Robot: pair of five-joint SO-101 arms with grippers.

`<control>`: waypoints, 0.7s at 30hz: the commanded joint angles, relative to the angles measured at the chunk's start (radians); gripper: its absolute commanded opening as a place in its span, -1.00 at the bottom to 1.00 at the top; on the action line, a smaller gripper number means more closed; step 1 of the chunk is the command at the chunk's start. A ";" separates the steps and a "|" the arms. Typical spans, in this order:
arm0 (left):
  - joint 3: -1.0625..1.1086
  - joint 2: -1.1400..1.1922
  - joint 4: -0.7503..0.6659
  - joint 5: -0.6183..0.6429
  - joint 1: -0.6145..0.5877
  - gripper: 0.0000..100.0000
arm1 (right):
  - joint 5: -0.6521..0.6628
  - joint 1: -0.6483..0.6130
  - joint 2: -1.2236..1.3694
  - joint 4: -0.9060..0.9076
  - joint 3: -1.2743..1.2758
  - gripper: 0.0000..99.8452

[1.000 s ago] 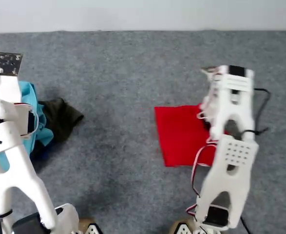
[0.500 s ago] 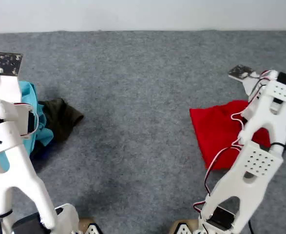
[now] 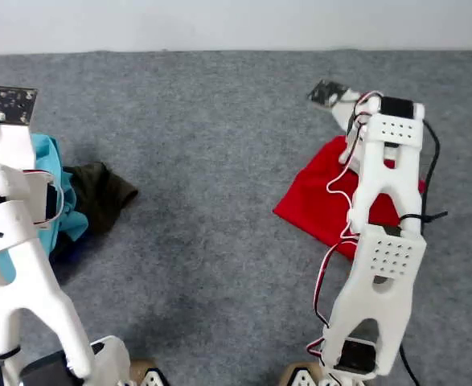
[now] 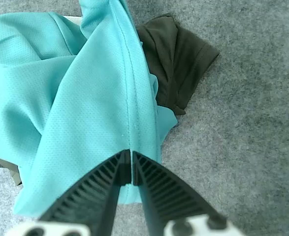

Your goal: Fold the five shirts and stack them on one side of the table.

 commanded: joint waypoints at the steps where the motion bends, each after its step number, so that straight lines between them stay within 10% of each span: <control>1: -0.035 -0.029 -0.012 -0.008 0.005 -0.97 | -0.216 -0.024 -0.101 0.041 -0.114 -0.50; 11: -0.035 -0.032 -0.011 -0.008 0.006 -0.97 | -0.605 -0.116 -0.127 0.338 -0.190 -0.60; 15: -0.035 -0.034 0.008 -0.008 0.005 -0.97 | -0.628 -0.119 -0.130 0.338 -0.106 -1.00; 21: -0.035 -0.029 0.014 -0.008 0.005 -0.97 | -0.634 -0.116 -0.288 0.338 0.172 -0.98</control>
